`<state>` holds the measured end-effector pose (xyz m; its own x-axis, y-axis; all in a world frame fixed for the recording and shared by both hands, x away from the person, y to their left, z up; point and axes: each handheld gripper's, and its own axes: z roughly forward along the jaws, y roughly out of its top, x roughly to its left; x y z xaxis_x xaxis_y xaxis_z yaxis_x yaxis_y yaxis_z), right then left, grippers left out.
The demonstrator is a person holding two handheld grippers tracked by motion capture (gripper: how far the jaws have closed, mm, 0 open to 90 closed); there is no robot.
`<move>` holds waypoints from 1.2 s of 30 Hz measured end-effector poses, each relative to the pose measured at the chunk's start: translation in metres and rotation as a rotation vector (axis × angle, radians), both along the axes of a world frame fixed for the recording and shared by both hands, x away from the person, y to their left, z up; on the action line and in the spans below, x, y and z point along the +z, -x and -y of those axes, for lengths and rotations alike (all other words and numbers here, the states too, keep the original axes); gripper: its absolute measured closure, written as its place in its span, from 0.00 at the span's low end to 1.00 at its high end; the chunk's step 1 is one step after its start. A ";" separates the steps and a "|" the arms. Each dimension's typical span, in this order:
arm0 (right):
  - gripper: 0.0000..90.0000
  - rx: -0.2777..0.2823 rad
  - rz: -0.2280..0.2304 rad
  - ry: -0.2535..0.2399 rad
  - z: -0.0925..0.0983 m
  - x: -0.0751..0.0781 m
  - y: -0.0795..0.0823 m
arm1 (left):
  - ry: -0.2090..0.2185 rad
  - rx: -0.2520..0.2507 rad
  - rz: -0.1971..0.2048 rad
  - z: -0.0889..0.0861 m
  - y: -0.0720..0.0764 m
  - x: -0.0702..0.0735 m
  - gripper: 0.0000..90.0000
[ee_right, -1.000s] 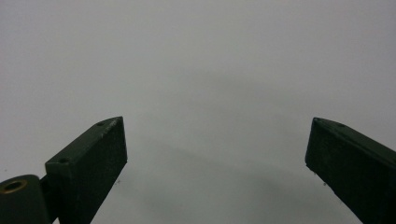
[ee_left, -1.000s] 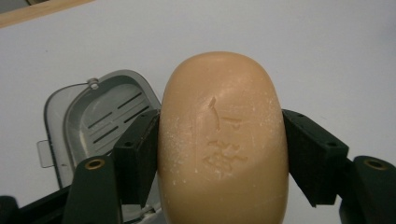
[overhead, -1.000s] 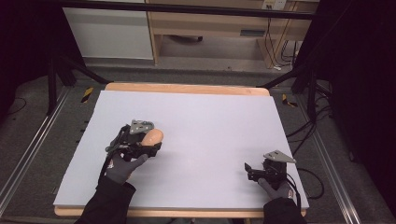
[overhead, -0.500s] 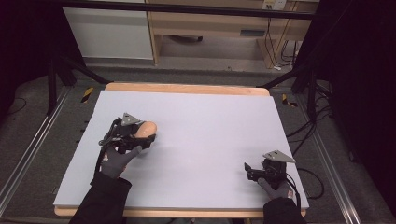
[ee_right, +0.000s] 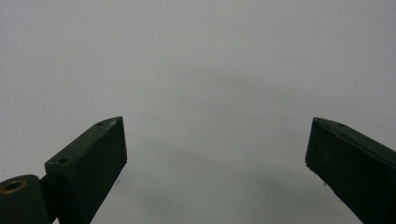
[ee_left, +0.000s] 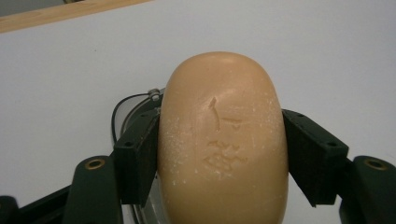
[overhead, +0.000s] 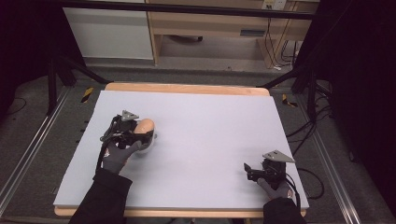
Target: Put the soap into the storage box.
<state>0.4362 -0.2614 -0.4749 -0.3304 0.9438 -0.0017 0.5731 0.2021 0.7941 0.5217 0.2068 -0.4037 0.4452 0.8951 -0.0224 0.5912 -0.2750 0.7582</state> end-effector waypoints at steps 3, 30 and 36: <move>0.06 0.002 0.000 0.001 0.000 0.000 0.000 | 0.000 0.007 -0.006 -0.003 -0.002 -0.004 0.36; 0.06 0.011 -0.006 0.007 -0.003 0.000 0.001 | -0.035 0.024 -0.043 -0.002 -0.009 -0.023 0.36; 0.06 0.012 -0.006 0.009 -0.003 0.000 0.001 | -0.054 0.025 -0.044 -0.001 -0.009 -0.025 0.36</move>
